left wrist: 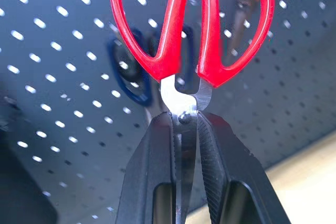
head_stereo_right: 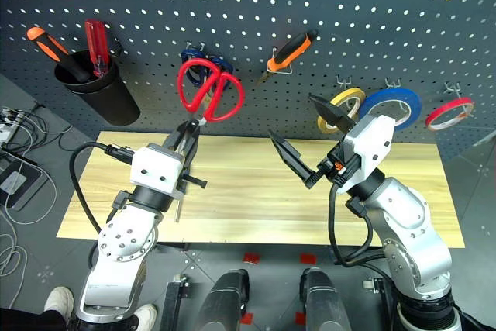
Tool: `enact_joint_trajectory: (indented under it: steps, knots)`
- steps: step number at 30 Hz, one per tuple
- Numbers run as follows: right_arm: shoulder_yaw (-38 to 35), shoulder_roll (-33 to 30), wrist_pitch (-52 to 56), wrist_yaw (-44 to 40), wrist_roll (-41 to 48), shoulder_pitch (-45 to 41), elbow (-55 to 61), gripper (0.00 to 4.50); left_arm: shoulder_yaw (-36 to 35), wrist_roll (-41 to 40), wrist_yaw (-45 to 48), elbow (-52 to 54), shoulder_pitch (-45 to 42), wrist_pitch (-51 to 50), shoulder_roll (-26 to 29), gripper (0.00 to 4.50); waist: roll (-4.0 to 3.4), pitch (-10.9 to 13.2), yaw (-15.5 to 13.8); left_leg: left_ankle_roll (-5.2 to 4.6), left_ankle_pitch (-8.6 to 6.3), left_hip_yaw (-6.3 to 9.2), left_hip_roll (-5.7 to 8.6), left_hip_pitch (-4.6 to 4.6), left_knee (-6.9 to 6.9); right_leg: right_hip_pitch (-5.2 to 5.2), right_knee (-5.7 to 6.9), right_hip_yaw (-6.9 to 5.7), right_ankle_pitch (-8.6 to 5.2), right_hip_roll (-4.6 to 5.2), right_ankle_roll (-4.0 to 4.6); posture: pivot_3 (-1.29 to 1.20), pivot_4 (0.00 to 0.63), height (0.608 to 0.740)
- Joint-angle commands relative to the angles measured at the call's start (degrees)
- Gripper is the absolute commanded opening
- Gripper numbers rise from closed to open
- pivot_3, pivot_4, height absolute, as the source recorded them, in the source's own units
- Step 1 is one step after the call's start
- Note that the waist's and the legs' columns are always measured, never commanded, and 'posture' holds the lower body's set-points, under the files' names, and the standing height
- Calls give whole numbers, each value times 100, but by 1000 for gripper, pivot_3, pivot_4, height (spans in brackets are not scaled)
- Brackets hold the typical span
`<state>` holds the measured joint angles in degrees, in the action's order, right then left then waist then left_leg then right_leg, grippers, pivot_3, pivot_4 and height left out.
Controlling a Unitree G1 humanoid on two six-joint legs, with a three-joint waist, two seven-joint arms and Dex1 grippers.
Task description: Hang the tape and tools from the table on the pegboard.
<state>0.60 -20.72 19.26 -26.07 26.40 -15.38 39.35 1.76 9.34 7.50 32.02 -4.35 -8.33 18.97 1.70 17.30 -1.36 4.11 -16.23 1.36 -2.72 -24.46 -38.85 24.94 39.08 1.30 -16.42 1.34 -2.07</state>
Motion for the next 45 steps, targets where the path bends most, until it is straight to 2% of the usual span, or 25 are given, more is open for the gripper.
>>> enact_joint_trajectory:
  steps: [1, 24, 26, 37, 38, 45]
  knots:
    - [-49, 20, -208, 6, -56, -116, 68, 4500, -181, 86, -133, 227, -100, 30, -110, 337, 0, -28, -1, -1, 0, 3, 0, 0, -2, -3, 1, -3, 0, 0, 0, 97, 225, 740]
    - [-56, -61, -172, 193, -158, -184, 36, 4500, -279, -575, 166, -222, -259, -1245, -648, 337, -3, -81, -6, -7, 3, 24, -1, 28, -10, -60, -4, -34, 0, 4, 1, 73, 252, 740]
    - [-29, -60, -180, 190, -177, -180, 31, 4500, -319, -665, 162, -242, -257, -1328, -693, 1052, -3, -81, -6, -8, 2, 25, -1, 37, -10, -70, -5, -34, 0, 4, 1, 70, 255, 740]
    - [80, -199, -265, -135, -206, -16, 74, 4500, -409, -700, 90, -306, -69, -1585, -695, 4251, -3, -81, -4, -12, 1, 23, 0, 51, -10, -82, -5, -31, -1, 4, 1, 73, 277, 740]
    - [115, -222, -268, -194, -203, 15, 83, 4500, -446, -722, 67, -354, 25, -1664, -722, 4437, -3, -81, -2, -12, 0, 23, 0, 51, -10, -82, -5, -30, -1, 4, 1, 73, 277, 740]
    - [509, -388, 159, -460, -160, 56, -97, 4500, -1175, -1026, -240, -511, 462, -2794, -926, 4437, -3, -72, 4, -40, -16, 30, -1, 57, -10, -85, -3, -32, -1, 2, 3, 73, 331, 740]
